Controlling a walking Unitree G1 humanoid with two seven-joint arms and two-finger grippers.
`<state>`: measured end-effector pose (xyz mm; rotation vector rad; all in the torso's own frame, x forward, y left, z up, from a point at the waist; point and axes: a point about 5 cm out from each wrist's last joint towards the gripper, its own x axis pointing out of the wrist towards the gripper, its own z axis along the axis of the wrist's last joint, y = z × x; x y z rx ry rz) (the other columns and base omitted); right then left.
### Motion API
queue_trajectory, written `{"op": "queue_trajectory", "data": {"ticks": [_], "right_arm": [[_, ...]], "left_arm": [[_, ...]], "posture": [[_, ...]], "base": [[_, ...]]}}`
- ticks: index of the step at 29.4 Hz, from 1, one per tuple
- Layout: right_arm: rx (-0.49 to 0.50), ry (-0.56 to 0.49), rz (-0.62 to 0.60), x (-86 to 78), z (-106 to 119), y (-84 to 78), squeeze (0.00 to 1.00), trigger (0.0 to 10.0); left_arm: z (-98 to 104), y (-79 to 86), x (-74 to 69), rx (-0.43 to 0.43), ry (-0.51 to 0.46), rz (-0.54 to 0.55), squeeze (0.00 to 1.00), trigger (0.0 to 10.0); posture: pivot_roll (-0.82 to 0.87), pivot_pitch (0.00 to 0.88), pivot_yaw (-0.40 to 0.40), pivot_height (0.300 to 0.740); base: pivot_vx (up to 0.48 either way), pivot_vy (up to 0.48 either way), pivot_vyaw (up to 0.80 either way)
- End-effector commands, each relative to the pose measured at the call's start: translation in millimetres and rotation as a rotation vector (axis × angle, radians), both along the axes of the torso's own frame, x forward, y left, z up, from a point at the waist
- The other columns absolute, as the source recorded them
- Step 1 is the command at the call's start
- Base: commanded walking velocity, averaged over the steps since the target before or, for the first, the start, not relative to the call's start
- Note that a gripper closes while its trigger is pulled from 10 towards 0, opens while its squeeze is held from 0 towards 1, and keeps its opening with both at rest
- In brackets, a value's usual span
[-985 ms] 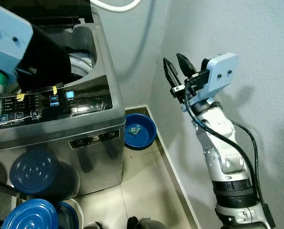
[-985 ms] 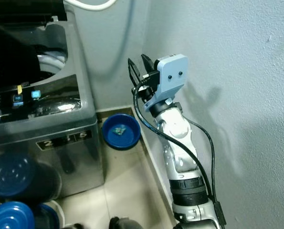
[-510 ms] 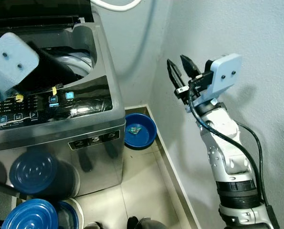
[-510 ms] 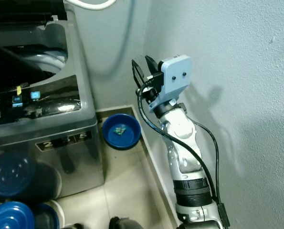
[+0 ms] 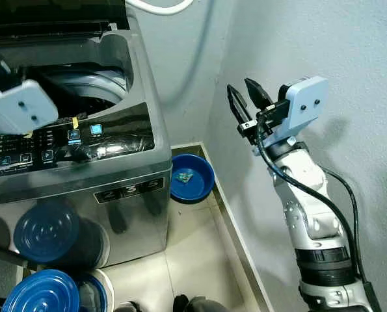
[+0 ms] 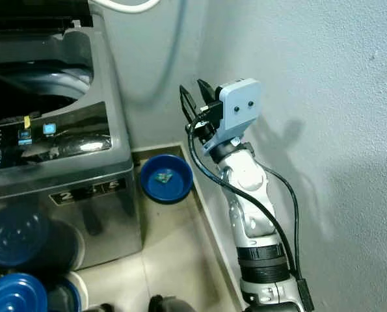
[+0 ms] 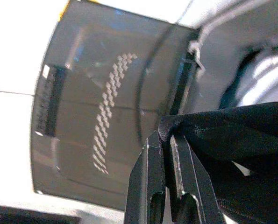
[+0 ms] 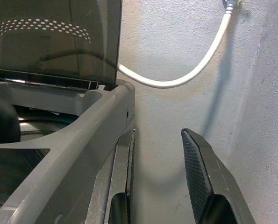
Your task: Clothes washing
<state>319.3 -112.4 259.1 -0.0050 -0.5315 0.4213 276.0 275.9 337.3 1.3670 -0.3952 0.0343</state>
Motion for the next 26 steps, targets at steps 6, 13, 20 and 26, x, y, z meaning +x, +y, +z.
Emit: {"op": "queue_trajectory", "data": {"ticks": [6, 13, 20, 26], "right_arm": [[0.002, 0.013, -0.001, -1.0, -2, -0.5, 0.0, 10.0], [0.003, 0.011, -0.006, -1.0, -1, -1.7, 0.0, 10.0], [0.006, 0.014, -0.001, -2.0, -2, 0.3, 0.0, 10.0], [0.006, 0.014, -0.003, -1.6, -1, 0.1, 0.0, 10.0]], "left_arm": [[1, -2.2, -1.4, -0.053, -0.043, -0.006, 0.0, 10.0], [3, 8.8, 1.0, -0.084, -0.056, 0.05, 1.0, 10.0], [12, 48.0, 3.3, -0.472, -0.108, 0.255, 1.0, 10.0], [18, 72.0, 4.7, -0.818, -0.127, 0.305, 1.0, 10.0]], "posture": [[0.07, 0.125, -0.024, 0.74], [0.07, 0.127, -0.022, 0.74], [0.07, 0.13, -0.022, 0.74], [0.07, 0.129, -0.02, 0.74]], "base": [[0.0, 0.0, 0.0], [0.0, 0.0, 0.0], [0.0, 0.0, 0.0], [0.0, 0.0, 0.0]]}}
